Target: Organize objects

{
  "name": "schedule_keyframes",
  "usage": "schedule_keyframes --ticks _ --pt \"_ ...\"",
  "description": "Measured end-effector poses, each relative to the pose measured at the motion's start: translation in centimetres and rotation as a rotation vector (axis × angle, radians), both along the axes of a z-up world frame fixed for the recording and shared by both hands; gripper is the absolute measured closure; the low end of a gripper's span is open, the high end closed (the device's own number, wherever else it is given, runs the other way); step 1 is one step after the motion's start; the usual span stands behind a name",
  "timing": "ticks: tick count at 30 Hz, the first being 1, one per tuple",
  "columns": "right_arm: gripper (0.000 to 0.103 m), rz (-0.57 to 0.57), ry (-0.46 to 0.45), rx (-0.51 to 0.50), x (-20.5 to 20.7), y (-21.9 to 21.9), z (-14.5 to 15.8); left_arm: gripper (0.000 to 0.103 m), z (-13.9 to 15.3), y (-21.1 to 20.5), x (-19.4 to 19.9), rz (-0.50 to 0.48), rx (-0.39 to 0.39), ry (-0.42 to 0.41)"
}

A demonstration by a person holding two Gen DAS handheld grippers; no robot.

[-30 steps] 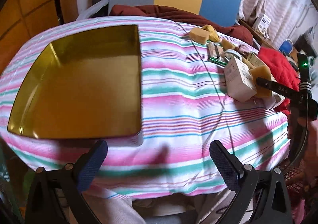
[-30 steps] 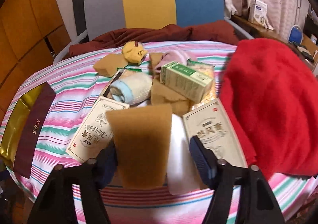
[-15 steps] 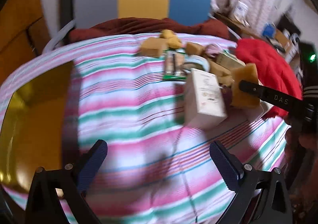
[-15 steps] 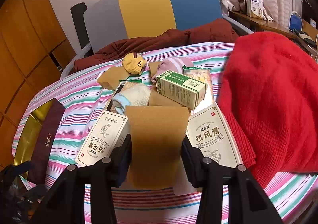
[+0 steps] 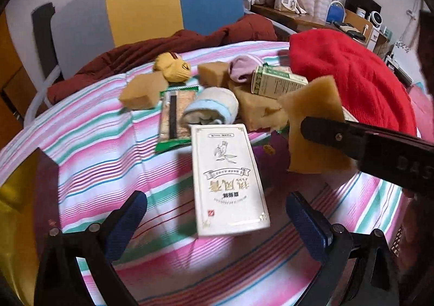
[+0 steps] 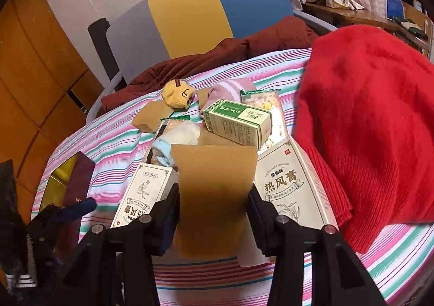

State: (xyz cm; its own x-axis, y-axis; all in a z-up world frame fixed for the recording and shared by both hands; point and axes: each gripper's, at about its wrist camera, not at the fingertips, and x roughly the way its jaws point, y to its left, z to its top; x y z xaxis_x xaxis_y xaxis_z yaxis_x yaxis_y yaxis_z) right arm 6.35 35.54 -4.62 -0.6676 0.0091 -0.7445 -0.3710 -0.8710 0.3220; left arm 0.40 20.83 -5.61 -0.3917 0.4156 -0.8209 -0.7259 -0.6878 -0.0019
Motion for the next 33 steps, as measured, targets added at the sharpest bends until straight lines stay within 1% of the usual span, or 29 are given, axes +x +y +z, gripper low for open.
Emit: schedule_keyframes --ticks 4,6,7,8,9,10,11,12,14,17,22,24,29,33 --pt "0.056 0.017 -0.015 0.078 -0.4 -1.1 0.2 0.000 -1.7 0.2 -1.0 0.049 -0.005 0.020" --pt "0.056 0.030 -0.021 0.108 -0.6 -1.5 0.2 0.002 -2.8 0.0 -1.6 0.062 -0.002 0.005" --pt "0.056 0.036 -0.024 0.122 -0.8 -1.8 0.2 0.005 -3.3 -0.2 -2.0 0.064 0.003 -0.019" --pt "0.056 0.041 -0.026 0.134 -0.8 -2.0 0.2 0.013 -3.8 -0.2 -2.4 0.058 0.005 -0.056" --pt "0.056 0.046 -0.029 0.142 -0.9 -2.2 0.2 0.015 -4.4 -0.3 -2.8 0.055 0.004 -0.097" --pt "0.056 0.052 -0.030 0.147 -1.0 -2.3 0.1 0.016 -4.3 -0.5 -2.7 0.052 0.016 -0.082" --pt "0.056 0.056 -0.031 0.149 -1.0 -2.4 0.1 0.026 -4.1 -0.6 -2.5 0.044 0.027 -0.063" --pt "0.056 0.057 -0.031 0.150 -1.1 -2.4 0.1 0.042 -4.0 -0.6 -2.4 0.038 0.024 -0.052" --pt "0.056 0.055 -0.031 0.149 -1.1 -2.4 0.1 0.050 -3.8 -0.6 -2.1 0.037 0.001 -0.004" --pt "0.056 0.055 -0.033 0.148 -1.0 -2.4 0.0 0.050 -3.9 -1.2 -1.9 0.056 0.013 0.020" --pt "0.056 0.064 -0.041 0.181 -1.1 -2.8 0.0 0.051 -4.4 -2.9 -0.2 0.048 0.045 0.114" --pt "0.056 0.072 -0.047 0.194 -1.2 -3.0 0.0 0.051 -4.5 -3.6 0.6 0.045 0.057 0.139" --pt "0.056 0.085 -0.052 0.204 -1.3 -3.3 -0.1 0.051 -4.8 -5.2 1.2 0.060 0.093 0.136" --pt "0.056 0.086 -0.044 0.203 -1.2 -3.3 -0.1 0.051 -4.9 -6.1 1.8 0.068 0.098 0.140"
